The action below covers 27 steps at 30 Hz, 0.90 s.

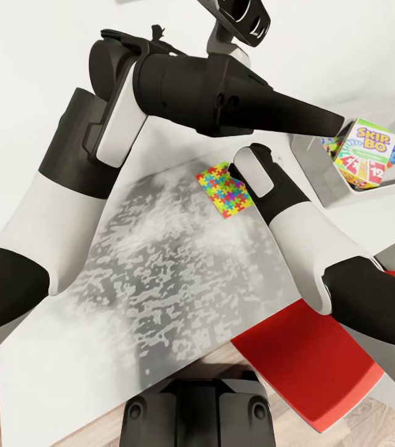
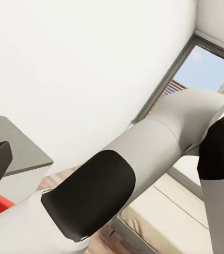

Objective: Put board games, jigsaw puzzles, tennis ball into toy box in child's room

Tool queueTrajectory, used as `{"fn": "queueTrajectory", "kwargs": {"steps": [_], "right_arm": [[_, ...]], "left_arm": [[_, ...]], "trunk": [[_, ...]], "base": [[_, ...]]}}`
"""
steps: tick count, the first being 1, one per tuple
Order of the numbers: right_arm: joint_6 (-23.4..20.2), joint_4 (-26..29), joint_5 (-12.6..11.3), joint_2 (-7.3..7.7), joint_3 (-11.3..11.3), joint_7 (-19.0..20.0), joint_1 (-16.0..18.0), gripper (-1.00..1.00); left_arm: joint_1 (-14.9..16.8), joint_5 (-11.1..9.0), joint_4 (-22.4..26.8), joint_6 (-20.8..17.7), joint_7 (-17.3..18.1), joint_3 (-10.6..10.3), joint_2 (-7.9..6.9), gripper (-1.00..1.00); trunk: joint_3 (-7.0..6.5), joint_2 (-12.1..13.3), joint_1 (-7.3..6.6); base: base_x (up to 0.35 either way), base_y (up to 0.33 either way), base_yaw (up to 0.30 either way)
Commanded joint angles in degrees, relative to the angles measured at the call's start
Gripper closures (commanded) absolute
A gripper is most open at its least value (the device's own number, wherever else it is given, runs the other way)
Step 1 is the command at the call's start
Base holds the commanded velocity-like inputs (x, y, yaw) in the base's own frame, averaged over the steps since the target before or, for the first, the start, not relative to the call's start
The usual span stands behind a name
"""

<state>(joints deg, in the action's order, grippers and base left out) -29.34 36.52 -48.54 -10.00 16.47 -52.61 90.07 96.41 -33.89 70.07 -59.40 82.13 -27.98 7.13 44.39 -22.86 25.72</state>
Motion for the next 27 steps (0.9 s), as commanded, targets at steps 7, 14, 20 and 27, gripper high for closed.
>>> {"fn": "queueTrajectory", "kwargs": {"steps": [7,14,20,27], "right_arm": [[-0.46,-1.18,-0.15,0.00,0.14,0.28,0.02,-1.00],[-0.46,-1.30,-0.19,0.00,0.19,2.00,0.02,-1.00],[-0.59,-1.43,-0.23,0.00,0.21,3.67,0.02,-1.00],[-0.69,-1.90,-0.31,0.00,0.15,7.66,0.02,-1.00]], "left_arm": [[-0.16,-0.19,-0.03,-0.60,0.13,0.06,0.05,-1.00],[-0.27,-0.06,-0.13,-0.60,0.13,0.11,0.07,-1.00],[-0.50,0.04,-0.20,-0.60,0.13,0.12,0.15,-1.00],[-0.52,0.16,-0.23,-0.60,0.13,0.12,0.15,-1.00]], "trunk": [[0.10,-0.06,0.06],[0.11,-0.06,0.06],[0.11,-0.06,0.06],[0.11,-0.06,0.06]], "base": [[0.000,0.000,0.000],[0.000,0.000,0.000],[0.000,0.000,0.000],[0.000,0.000,0.000]]}}
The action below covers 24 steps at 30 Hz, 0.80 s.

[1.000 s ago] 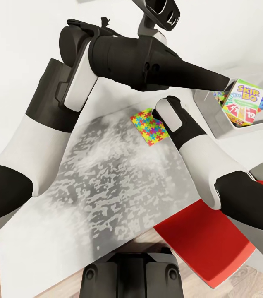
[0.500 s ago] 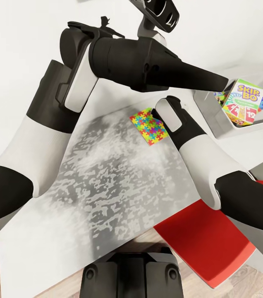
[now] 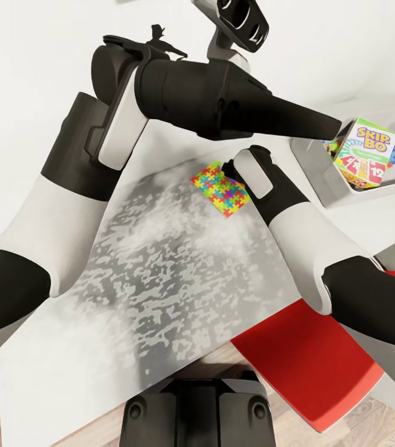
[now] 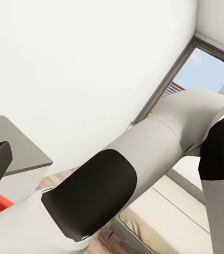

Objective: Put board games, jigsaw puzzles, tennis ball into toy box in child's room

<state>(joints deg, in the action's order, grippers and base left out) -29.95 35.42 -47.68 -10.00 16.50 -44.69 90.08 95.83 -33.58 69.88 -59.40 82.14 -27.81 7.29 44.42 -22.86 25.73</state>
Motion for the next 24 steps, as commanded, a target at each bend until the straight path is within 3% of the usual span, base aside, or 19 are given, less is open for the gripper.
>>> {"fn": "queueTrajectory", "kwargs": {"steps": [1,24], "right_arm": [[-0.11,-0.93,-1.22,0.00,0.11,-0.04,0.01,-1.00],[-0.37,-1.76,-1.36,0.15,-0.21,0.22,0.01,-1.00]], "left_arm": [[0.03,-0.12,-0.07,-0.60,0.13,-0.05,0.00,-1.00],[-0.05,0.00,-0.36,-0.60,0.04,-0.05,0.10,-1.00]], "trunk": [[0.08,-0.06,0.06],[0.08,-0.06,0.06]], "base": [[0.000,0.000,0.000],[-0.030,0.000,0.000]]}}
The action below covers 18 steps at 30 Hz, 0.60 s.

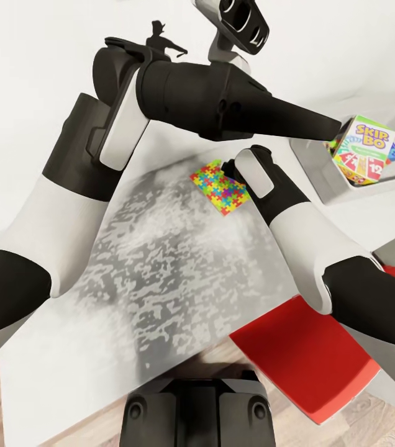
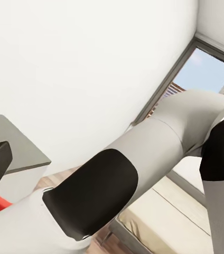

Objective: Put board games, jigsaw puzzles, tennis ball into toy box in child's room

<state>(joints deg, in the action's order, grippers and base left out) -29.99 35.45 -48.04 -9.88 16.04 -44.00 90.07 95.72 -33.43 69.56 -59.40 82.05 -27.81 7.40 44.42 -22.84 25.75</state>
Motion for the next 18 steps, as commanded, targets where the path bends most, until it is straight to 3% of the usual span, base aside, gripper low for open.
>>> {"fn": "queueTrajectory", "kwargs": {"steps": [1,18], "right_arm": [[-0.33,-1.78,-1.00,0.04,0.24,-0.48,0.02,-1.00],[-0.51,-1.87,-1.00,0.04,0.07,-0.40,0.02,-1.00]], "left_arm": [[0.03,-0.15,-0.07,-0.60,0.12,-0.05,-0.01,-1.00],[-0.36,-0.14,-0.25,-0.60,0.12,-0.05,-0.02,-1.00]], "trunk": [[0.08,-0.07,0.03],[0.08,-0.07,0.03]], "base": [[-0.132,0.000,0.000],[-0.059,0.027,0.000]]}}
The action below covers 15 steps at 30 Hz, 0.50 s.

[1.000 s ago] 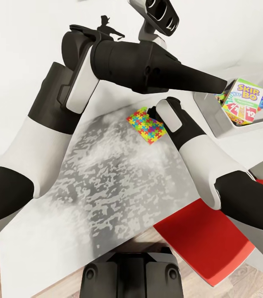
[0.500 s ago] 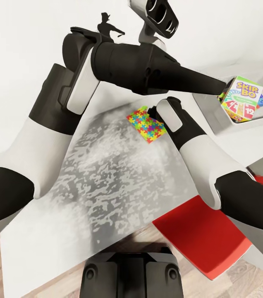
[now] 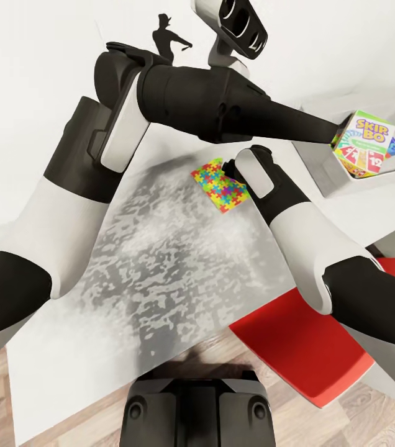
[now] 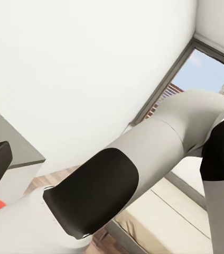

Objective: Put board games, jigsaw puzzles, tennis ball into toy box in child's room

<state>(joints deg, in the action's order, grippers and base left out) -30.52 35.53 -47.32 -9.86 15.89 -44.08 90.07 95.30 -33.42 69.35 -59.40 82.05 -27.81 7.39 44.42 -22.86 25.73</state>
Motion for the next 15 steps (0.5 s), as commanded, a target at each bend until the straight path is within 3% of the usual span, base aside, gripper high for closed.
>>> {"fn": "queueTrajectory", "kwargs": {"steps": [1,15], "right_arm": [[0.03,-1.95,-1.72,0.01,0.22,-0.32,0.01,-1.00],[0.03,-1.94,-1.72,0.03,0.20,-0.31,0.01,-1.00]], "left_arm": [[0.06,-0.15,-0.04,-0.60,0.13,-0.05,0.00,-1.00],[0.06,-0.08,-0.08,-0.60,0.13,-0.05,0.17,-1.00]], "trunk": [[0.08,-0.06,0.05],[0.08,-0.06,0.05]], "base": [[-0.006,0.026,0.000],[-0.086,0.073,0.000]]}}
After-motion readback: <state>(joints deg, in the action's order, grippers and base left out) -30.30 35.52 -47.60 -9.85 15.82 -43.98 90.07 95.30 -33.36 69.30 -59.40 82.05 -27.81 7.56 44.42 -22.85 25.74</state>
